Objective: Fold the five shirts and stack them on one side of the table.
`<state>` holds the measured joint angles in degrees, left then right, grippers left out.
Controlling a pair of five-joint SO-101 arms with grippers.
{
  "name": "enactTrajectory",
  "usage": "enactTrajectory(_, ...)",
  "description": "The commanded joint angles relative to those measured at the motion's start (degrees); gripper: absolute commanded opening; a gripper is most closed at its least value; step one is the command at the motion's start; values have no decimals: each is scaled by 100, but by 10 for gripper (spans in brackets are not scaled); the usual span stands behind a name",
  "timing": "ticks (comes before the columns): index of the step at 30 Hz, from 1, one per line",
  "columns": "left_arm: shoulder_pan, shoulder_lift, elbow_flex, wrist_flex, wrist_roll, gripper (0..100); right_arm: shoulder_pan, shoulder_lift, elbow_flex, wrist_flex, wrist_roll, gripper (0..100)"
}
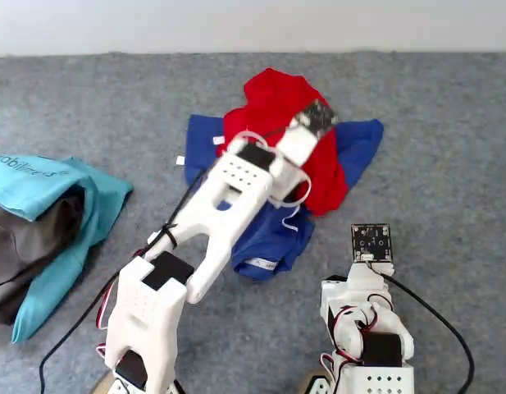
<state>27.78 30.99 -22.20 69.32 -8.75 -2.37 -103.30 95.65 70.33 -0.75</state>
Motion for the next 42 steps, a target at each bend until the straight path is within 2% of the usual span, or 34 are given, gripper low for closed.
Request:
enactTrajectory(1,-114,-88,-1798,1143,18,13,-48,-57,79,-57,-18,9)
enactTrajectory(6,-149,-35,-3705,2356,18,13,-48,-57,79,-57,-18,9)
enactTrajectory(10,-158,-79,-4479,3121,9,13,-48,-57,79,-57,-18,9)
enactTrajectory(14,-527,-396,-4743,3130,-79,13,-48,-57,79,-57,-18,9)
enactTrajectory(17,-730,-800,-4426,3130,-97,13,-48,-57,79,-57,-18,9)
enactTrajectory(20,-791,-1081,-3556,3130,-114,13,-48,-57,79,-57,-18,9)
enactTrajectory(26,-501,-1363,-1033,3112,-1055,20,-48,-57,79,-57,-18,9)
enactTrajectory(31,-176,-1398,620,2804,-1407,24,-48,-57,79,-57,-18,9)
enactTrajectory(34,-141,-1415,637,2708,-1486,38,-48,-57,79,-57,-18,9)
enactTrajectory(39,-176,-1407,-145,2857,-1371,200,-48,-57,79,-57,-18,9)
enactTrajectory(42,-158,-1354,-558,2822,-1090,250,-48,-57,79,-57,-18,9)
